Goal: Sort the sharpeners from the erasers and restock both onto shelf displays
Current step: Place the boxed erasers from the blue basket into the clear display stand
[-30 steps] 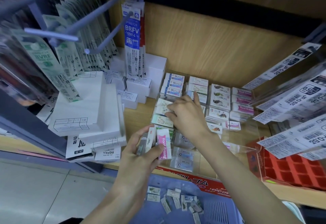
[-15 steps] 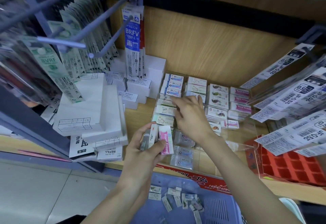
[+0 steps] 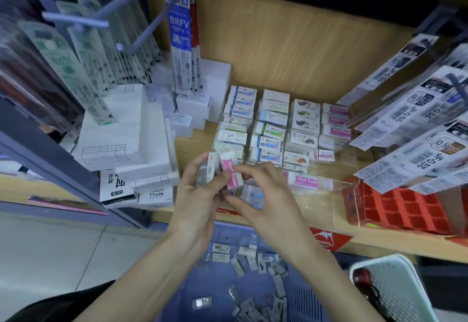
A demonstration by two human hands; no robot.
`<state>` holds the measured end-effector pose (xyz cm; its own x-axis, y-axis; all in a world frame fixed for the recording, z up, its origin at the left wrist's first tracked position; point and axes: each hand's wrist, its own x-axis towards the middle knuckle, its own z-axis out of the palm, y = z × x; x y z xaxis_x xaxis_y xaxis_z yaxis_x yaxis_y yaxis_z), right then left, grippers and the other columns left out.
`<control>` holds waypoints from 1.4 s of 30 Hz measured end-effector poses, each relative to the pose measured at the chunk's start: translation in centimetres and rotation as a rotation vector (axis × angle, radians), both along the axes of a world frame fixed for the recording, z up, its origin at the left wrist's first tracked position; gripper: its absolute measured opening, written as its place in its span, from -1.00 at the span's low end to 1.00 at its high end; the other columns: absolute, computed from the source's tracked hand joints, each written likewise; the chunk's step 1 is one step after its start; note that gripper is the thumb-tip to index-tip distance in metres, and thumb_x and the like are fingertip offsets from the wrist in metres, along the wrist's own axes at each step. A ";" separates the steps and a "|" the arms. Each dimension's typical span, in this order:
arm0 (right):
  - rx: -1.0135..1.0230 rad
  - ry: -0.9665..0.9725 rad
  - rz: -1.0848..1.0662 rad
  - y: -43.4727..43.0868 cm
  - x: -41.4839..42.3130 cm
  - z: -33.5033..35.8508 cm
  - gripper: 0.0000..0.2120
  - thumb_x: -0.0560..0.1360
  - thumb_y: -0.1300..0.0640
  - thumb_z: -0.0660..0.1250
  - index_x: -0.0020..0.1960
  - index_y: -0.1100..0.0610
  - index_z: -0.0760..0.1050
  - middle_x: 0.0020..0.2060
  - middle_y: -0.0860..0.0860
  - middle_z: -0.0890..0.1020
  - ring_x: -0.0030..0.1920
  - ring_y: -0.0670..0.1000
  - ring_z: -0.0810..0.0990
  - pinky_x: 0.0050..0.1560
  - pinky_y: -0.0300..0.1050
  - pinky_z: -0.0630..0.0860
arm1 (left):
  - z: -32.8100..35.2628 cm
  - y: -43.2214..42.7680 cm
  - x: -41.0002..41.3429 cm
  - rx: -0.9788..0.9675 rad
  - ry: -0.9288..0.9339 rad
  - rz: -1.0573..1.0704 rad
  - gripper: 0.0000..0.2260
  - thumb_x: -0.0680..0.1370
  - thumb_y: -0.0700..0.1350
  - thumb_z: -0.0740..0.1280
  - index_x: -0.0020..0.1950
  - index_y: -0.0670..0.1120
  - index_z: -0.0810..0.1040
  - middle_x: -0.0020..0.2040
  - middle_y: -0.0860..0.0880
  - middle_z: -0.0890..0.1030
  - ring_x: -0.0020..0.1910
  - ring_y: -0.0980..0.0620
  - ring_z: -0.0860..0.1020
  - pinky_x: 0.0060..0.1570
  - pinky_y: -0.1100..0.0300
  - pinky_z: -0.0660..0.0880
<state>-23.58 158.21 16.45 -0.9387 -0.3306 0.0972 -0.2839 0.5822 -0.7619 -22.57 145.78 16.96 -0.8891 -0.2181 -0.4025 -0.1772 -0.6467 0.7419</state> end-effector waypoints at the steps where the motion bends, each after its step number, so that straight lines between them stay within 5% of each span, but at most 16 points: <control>1: 0.006 0.008 -0.006 0.1 0.1 -0.1 -0.57 0.42 0.00 0.42 0.26 -0.02 0.46 0.03 -0.17 0.42 0.16 -0.08 0.43 0.17 -0.35 0.32 | 0.0 0.1 0.0 -0.001 0.007 -0.013 -0.62 0.47 -0.39 0.32 0.24 -0.11 0.47 -0.25 0.00 0.66 -0.31 0.05 0.58 -0.38 0.29 0.52; 6: -0.075 0.016 -0.098 0.2 0.2 -0.4 -0.63 0.44 0.13 0.44 0.20 -0.03 0.45 0.01 -0.33 0.44 0.14 -0.12 0.47 0.13 -0.33 0.39 | 0.0 0.4 0.1 0.005 0.043 -0.077 -0.64 0.46 -0.35 0.33 0.21 -0.08 0.50 -0.11 -0.03 0.68 -0.17 0.05 0.64 -0.22 0.24 0.57; 11: -0.129 -0.070 -0.115 1.3 0.6 -0.8 -0.61 0.48 0.23 0.34 0.26 0.01 0.39 0.12 -0.12 0.52 0.15 -0.22 0.45 0.11 -0.52 0.30 | -0.1 0.3 -0.2 -0.051 0.039 -0.055 -0.64 0.39 -0.29 0.38 0.16 -0.05 0.52 0.11 -0.12 0.64 -0.05 0.00 0.65 -0.07 0.20 0.60; 20: -0.085 0.122 -0.189 5.2 2.0 -2.3 -0.71 0.47 0.14 0.35 0.19 0.02 0.49 0.06 -0.13 0.44 0.02 -0.21 0.50 0.07 -0.41 0.41 | -1.3 2.4 0.5 -0.153 -0.027 -0.137 -0.61 0.39 -0.40 0.39 0.12 -0.03 0.55 0.07 -0.14 0.61 -0.16 0.02 0.65 -0.19 0.25 0.59; 24: 0.014 0.180 -0.183 7.0 2.3 -2.7 -0.70 0.48 0.04 0.29 0.16 0.13 0.55 -0.02 -0.04 0.52 -0.02 -0.27 0.45 0.04 -0.53 0.33 | -1.2 3.9 0.4 -0.185 -0.053 -0.177 -0.63 0.41 -0.42 0.38 0.07 -0.01 0.55 -0.22 0.01 0.68 -0.25 0.09 0.65 -0.21 0.26 0.60; 26: 0.044 0.182 -0.193 8.5 2.4 -2.9 -0.68 0.47 0.02 0.29 0.15 0.15 0.57 -0.03 -0.07 0.52 -0.01 -0.33 0.44 0.06 -0.54 0.33 | -1.3 4.5 0.5 -0.266 -0.052 -0.227 -0.65 0.41 -0.35 0.41 0.06 0.03 0.56 -0.20 0.06 0.68 -0.19 0.09 0.67 -0.15 0.24 0.61; 28: 0.074 0.177 -0.261 10.2 1.9 -3.0 -0.72 0.46 0.09 0.36 0.14 0.16 0.58 -0.04 -0.09 0.52 -0.03 -0.34 0.44 0.05 -0.54 0.33 | -1.5 4.8 0.4 -0.336 -0.067 -0.260 -0.68 0.41 -0.28 0.45 0.05 0.08 0.56 -0.13 0.04 0.66 -0.13 0.05 0.66 -0.16 0.24 0.59; 32: 0.197 0.155 -0.260 12.3 0.6 -3.2 -0.71 0.38 0.28 0.48 0.09 0.20 0.61 -0.08 -0.05 0.55 -0.10 -0.19 0.47 0.01 -0.52 0.35 | -1.8 4.7 -0.2 -0.258 -0.151 -0.279 -0.71 0.46 -0.26 0.41 0.12 0.03 0.55 -0.31 0.02 0.61 -0.37 0.09 0.50 -0.37 0.26 0.42; 37: 0.595 0.240 -0.209 11.0 0.0 -5.2 -0.75 0.18 0.25 0.61 -0.19 0.12 0.63 -0.31 -0.04 0.62 -0.22 0.06 0.51 -0.25 -0.03 0.52 | -2.0 4.2 -0.6 -0.175 -0.177 -0.228 -0.73 0.48 -0.27 0.35 0.15 -0.06 0.55 -0.16 -0.08 0.59 -0.39 0.10 0.48 -0.45 0.32 0.39; 42: 0.726 0.175 -0.253 9.7 -1.4 -5.6 -0.76 0.10 0.15 0.62 -0.39 0.09 0.55 -0.50 -0.07 0.58 -0.28 0.06 0.48 -0.30 -0.11 0.44 | -2.0 4.2 -0.4 -0.162 -0.176 -0.239 -0.74 0.49 -0.26 0.34 0.14 -0.03 0.55 -0.09 -0.06 0.61 -0.38 0.12 0.50 -0.35 0.30 0.41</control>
<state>-24.98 167.94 10.82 -0.9849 -0.1468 0.0920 -0.1575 0.9798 -0.1231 -22.96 149.96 14.92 -0.8426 -0.0861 -0.5317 -0.4441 -0.4475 0.7762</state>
